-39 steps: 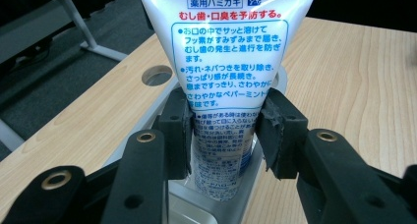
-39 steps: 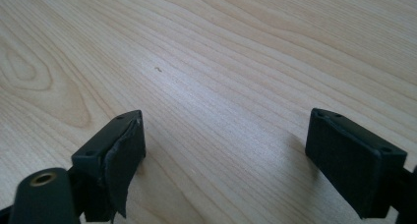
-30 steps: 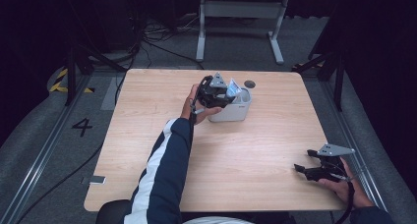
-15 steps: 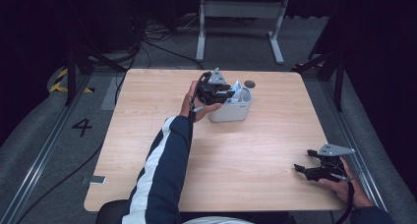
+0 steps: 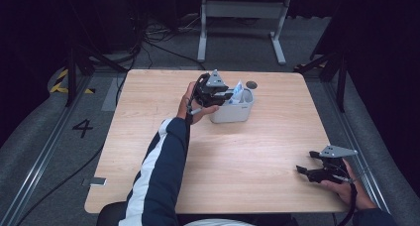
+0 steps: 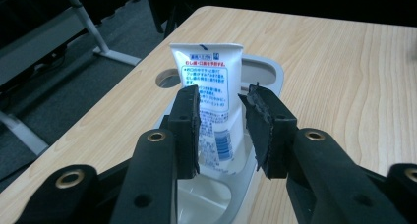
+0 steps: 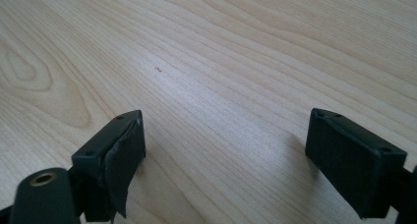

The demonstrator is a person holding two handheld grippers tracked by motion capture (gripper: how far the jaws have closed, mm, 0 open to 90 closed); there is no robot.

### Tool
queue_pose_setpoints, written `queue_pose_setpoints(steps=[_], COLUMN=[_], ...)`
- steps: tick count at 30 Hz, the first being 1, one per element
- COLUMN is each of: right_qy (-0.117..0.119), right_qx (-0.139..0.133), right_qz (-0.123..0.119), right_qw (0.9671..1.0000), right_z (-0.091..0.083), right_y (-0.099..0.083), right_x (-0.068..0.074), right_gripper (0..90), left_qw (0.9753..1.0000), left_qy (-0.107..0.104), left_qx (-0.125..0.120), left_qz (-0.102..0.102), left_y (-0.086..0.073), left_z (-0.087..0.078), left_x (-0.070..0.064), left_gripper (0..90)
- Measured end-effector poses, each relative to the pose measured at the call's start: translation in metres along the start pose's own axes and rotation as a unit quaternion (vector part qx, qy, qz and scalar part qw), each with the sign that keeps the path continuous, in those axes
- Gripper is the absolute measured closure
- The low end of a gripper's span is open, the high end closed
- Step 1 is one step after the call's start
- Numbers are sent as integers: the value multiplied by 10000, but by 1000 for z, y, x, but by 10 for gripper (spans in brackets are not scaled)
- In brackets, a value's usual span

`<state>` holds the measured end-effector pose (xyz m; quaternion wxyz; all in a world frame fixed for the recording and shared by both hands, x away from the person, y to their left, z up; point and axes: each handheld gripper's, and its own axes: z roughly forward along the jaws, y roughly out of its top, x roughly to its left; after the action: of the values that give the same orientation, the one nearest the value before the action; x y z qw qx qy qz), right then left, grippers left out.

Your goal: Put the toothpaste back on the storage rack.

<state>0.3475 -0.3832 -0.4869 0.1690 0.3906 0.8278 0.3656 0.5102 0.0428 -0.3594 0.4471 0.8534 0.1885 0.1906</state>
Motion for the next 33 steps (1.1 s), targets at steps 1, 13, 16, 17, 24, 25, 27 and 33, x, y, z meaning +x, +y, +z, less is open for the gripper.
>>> queue_pose_setpoints(steps=[1,13,16,17,24,25,27,33], right_qy=[1,0,0,4,-1,0,1,0], right_qx=[-1,0,0,-2,-2,0,0,0], right_qz=[0,3,1,1,0,1,2,0], right_qw=[10000,10000,10000,10000,10000,10000,10000,10000], right_z=[0,0,0,0,0,0,0,0], right_y=[0,0,0,0,0,0,0,0], right_x=[0,0,0,0,0,0,0,0], right_gripper=[157,157,157,157,157,157,157,156], left_qw=[10000,9985,9979,9977,9962,9960,9954,9937], left_qy=[37,200,212,222,230,232,235,286], left_qx=[31,429,496,518,681,701,744,877], left_qz=[12,285,350,372,486,511,549,630], left_y=[-1,-13,-16,-17,-22,-22,-24,-29], left_z=[-2,-15,-18,-18,-27,-29,-31,-40], left_x=[0,-4,-4,-5,-10,-11,-12,-14], left_gripper=[661,627,615,609,588,585,575,543])
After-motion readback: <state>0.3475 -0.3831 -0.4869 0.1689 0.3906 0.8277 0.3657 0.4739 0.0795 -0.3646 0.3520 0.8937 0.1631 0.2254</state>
